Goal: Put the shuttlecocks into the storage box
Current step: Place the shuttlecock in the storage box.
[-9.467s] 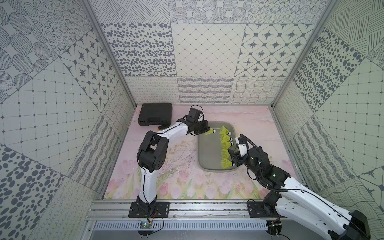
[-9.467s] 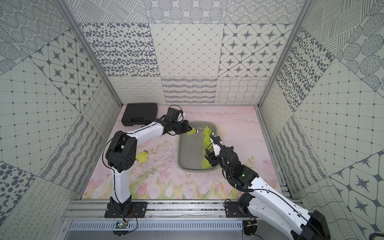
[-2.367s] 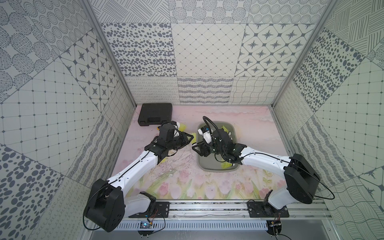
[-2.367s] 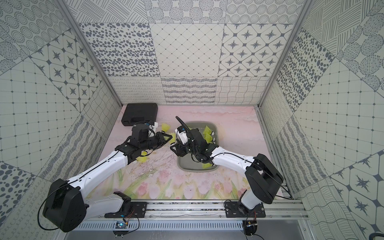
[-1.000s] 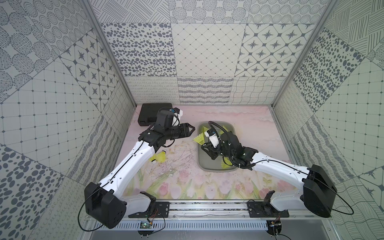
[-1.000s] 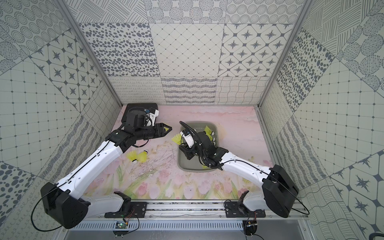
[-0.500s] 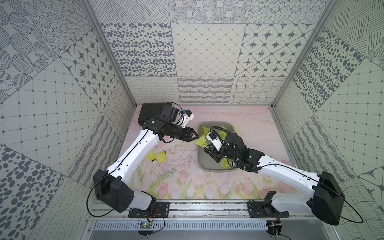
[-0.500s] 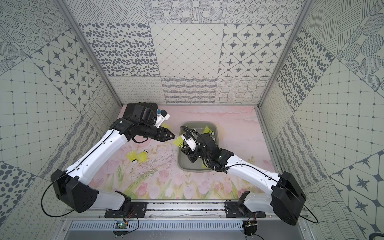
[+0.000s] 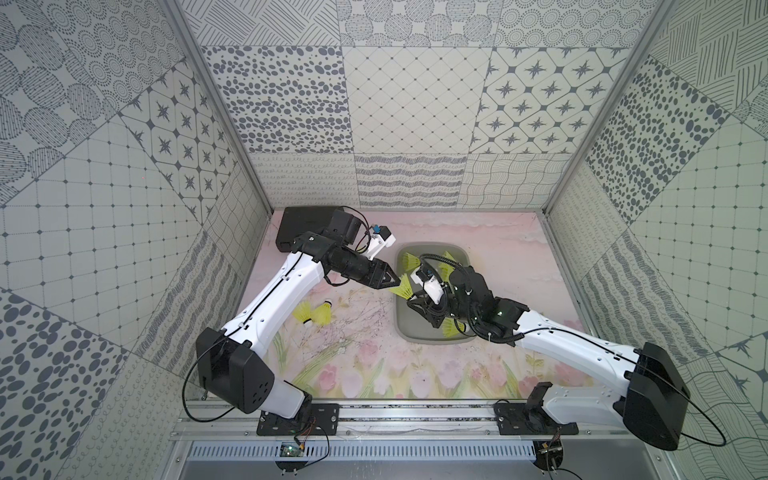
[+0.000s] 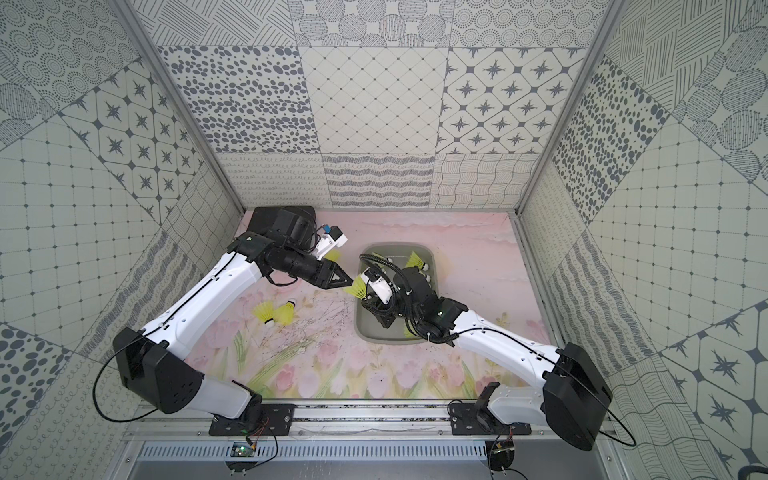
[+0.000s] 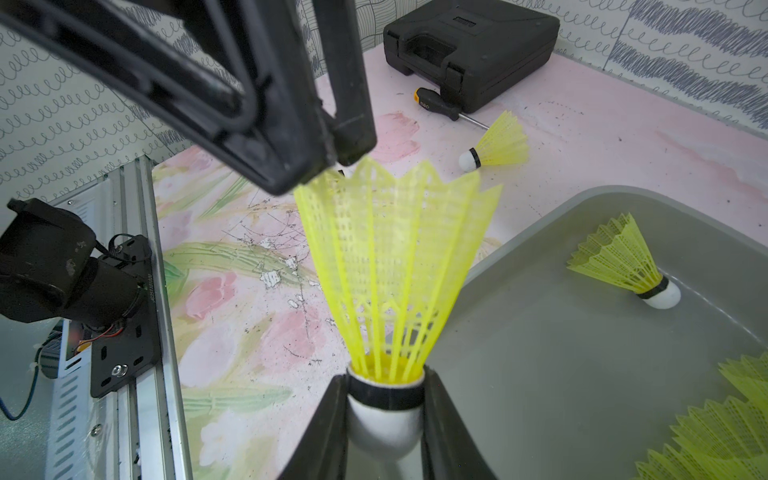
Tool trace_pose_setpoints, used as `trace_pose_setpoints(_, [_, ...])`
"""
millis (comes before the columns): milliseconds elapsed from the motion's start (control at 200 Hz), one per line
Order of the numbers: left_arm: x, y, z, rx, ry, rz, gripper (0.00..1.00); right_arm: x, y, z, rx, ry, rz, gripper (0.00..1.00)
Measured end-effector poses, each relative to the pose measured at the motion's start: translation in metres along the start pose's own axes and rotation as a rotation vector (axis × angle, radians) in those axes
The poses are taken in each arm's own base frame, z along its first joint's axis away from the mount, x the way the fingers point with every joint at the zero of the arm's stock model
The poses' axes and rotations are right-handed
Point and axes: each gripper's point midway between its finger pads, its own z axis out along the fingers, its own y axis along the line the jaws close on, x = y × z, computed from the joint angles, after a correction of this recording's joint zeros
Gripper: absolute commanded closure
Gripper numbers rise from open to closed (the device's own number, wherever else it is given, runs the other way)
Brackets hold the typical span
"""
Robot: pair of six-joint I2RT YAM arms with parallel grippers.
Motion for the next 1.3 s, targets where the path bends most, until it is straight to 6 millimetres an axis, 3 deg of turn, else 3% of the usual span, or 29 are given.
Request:
trace_pose_setpoints(235, [0.001,0.0,0.006,0.031,0.019,-0.008,0.72,0.0,0.0,0.0,-0.001,0.002,0.001,0.78])
trace_pose_setpoints(490, [0.003,0.0,0.01,0.049,0.032,-0.017,0.75,0.002,-0.001,0.002,0.001,0.008,0.002,0.78])
trace_pose_setpoints(730, [0.006,-0.001,0.012,0.064,0.039,-0.022,1.0,0.006,-0.003,0.005,0.008,0.023,0.006,0.75])
trace_pose_setpoints(866, [0.005,-0.001,0.013,0.066,0.035,-0.024,1.0,0.006,-0.006,0.005,0.027,0.023,0.009,0.62])
trace_pose_setpoints(916, [0.005,-0.001,0.014,0.067,0.032,-0.03,1.0,0.006,-0.008,0.005,0.04,0.022,0.013,0.5])
trace_pose_setpoints(1016, [0.005,0.001,0.016,0.067,0.021,-0.051,1.0,0.004,-0.015,0.004,0.082,0.014,0.022,0.37])
trace_pose_setpoints(1166, [0.001,0.006,0.022,0.068,-0.02,-0.098,1.0,0.003,-0.028,-0.005,0.168,-0.02,0.028,0.33])
trace_pose_setpoints(1301, [-0.005,0.014,0.029,0.062,-0.076,-0.159,1.0,0.005,-0.042,-0.026,0.271,-0.067,0.034,0.33])
